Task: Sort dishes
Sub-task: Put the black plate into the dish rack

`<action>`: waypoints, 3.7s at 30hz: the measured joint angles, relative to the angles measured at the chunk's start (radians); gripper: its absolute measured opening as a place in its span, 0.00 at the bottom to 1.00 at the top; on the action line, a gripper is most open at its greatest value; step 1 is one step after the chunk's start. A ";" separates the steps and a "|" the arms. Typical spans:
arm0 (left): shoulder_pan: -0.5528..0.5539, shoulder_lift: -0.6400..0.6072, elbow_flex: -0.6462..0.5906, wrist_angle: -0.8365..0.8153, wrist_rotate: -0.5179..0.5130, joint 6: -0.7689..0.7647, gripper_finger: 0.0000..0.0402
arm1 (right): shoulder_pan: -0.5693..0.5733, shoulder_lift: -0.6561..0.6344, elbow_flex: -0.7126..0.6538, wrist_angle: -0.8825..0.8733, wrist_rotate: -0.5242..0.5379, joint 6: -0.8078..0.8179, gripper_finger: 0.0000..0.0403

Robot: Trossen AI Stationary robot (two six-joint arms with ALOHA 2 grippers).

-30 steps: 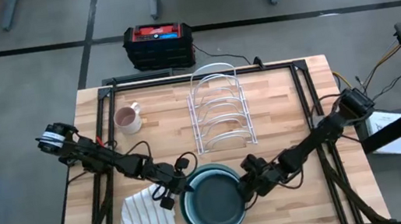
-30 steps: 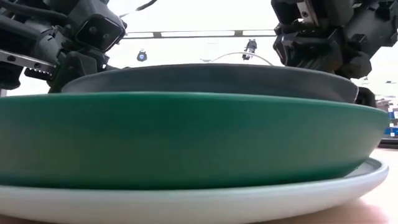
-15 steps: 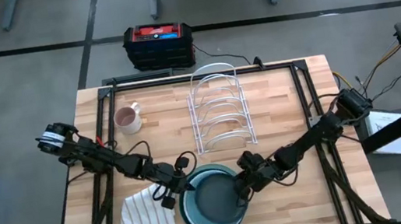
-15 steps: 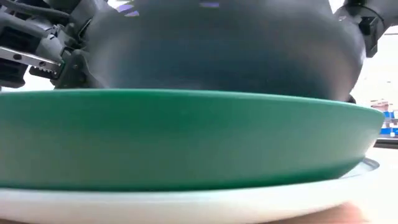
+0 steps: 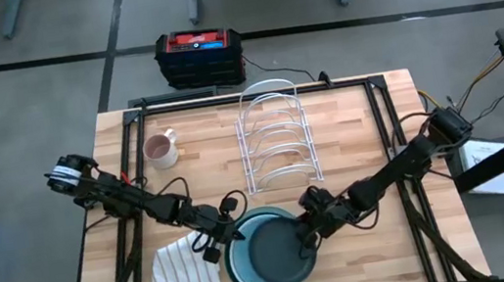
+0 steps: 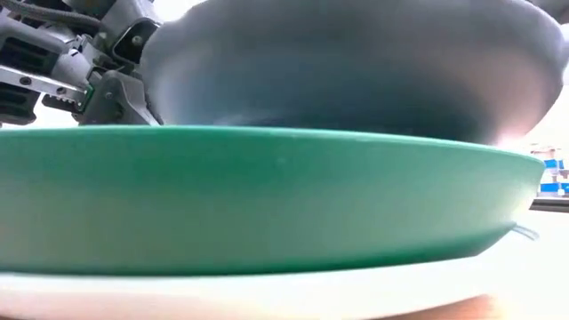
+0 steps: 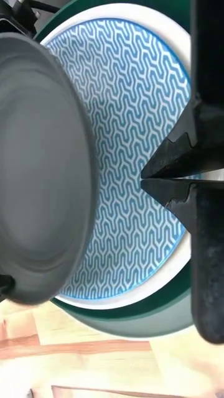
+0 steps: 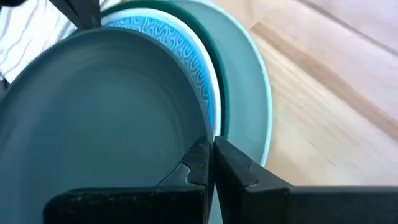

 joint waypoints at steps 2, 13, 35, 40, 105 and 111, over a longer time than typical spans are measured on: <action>0.000 -0.002 0.000 -0.002 0.000 -0.003 0.00 | 0.000 -0.012 0.000 -0.013 0.013 -0.005 0.00; 0.000 -0.075 0.001 -0.071 0.000 -0.030 0.00 | 0.003 -0.170 0.000 -0.089 0.026 -0.116 0.00; 0.000 -0.486 0.002 -0.237 -0.278 0.071 0.00 | 0.076 -0.594 0.000 0.174 1.170 -1.237 0.00; 0.000 -0.521 0.002 -0.249 -0.416 0.096 0.00 | 0.068 -0.561 0.000 0.162 1.189 -1.379 0.00; 0.000 -0.549 0.002 -0.214 -0.504 0.134 0.00 | -0.065 -0.255 0.063 0.133 0.988 -1.836 0.00; 0.000 -0.549 0.002 -0.218 -0.504 0.133 0.00 | -0.086 -0.257 0.063 0.133 0.923 -1.796 0.00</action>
